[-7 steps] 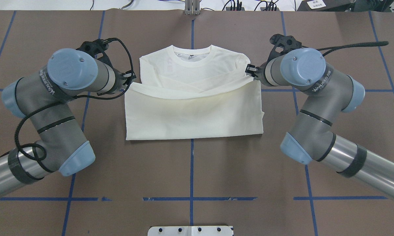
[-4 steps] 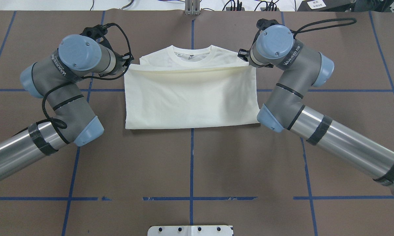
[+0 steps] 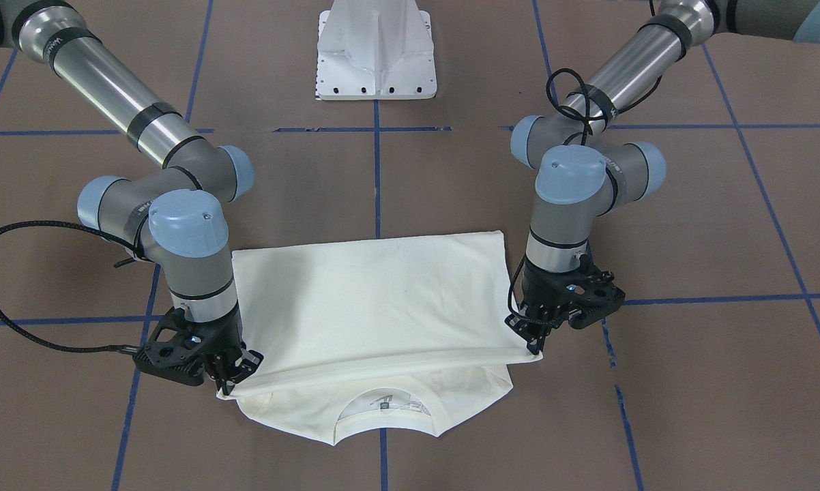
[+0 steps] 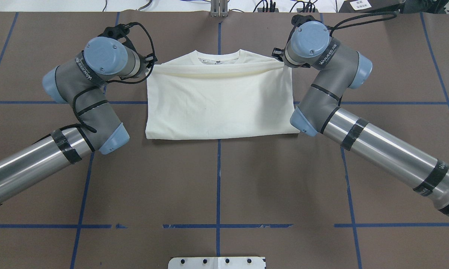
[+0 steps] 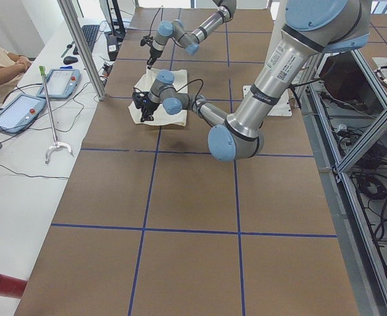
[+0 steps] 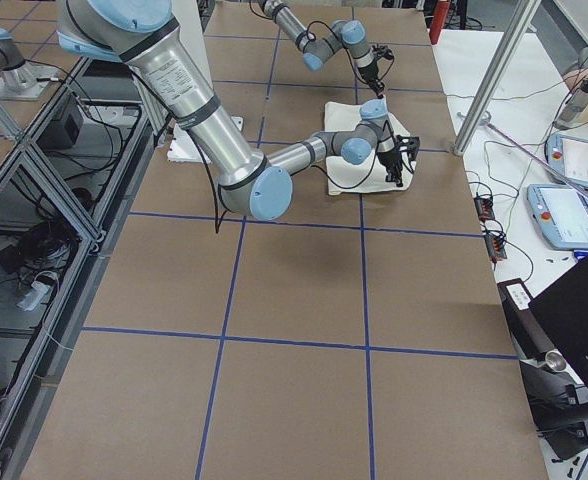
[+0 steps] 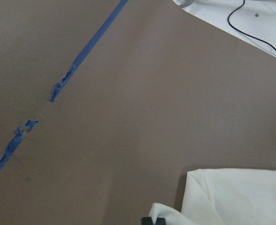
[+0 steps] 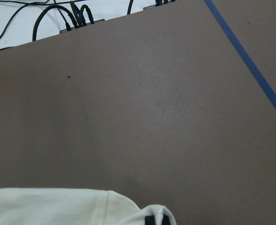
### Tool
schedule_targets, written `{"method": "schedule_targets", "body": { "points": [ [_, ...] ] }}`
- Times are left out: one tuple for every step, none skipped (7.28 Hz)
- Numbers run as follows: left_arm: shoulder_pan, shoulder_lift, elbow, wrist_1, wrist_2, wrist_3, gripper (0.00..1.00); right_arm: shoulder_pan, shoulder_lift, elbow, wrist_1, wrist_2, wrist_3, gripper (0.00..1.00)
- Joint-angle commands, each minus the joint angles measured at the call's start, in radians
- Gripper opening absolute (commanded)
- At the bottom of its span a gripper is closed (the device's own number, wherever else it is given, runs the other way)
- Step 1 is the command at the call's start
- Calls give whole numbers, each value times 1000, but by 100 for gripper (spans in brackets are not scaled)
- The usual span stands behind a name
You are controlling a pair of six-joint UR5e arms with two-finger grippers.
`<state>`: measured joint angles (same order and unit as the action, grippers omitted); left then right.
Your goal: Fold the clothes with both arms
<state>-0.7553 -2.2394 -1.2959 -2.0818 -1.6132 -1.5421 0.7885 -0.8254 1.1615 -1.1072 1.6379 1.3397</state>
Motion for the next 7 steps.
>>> {"method": "schedule_targets", "body": {
  "points": [
    [1,-6,10,-6,-1,0,27,-5,17,-5,4,-6,-2,55],
    [-2,-5,0,-42,-7,-1,39,-3,17,6,6,-4,1,59],
    [-10,10,-58,-84,-13,-1,49,3,-7,83,9,16,0,67],
    [-1,59,-177,-86,-16,-10,50,-41,-131,260,7,63,27,69],
    [2,99,-259,-84,-83,-7,50,-73,-258,400,10,71,85,72],
    [-4,110,-264,-99,-164,-12,50,-113,-371,520,10,72,128,76],
    [-6,113,-276,-103,-163,-13,51,-148,-412,549,12,68,188,79]
  ]
}}
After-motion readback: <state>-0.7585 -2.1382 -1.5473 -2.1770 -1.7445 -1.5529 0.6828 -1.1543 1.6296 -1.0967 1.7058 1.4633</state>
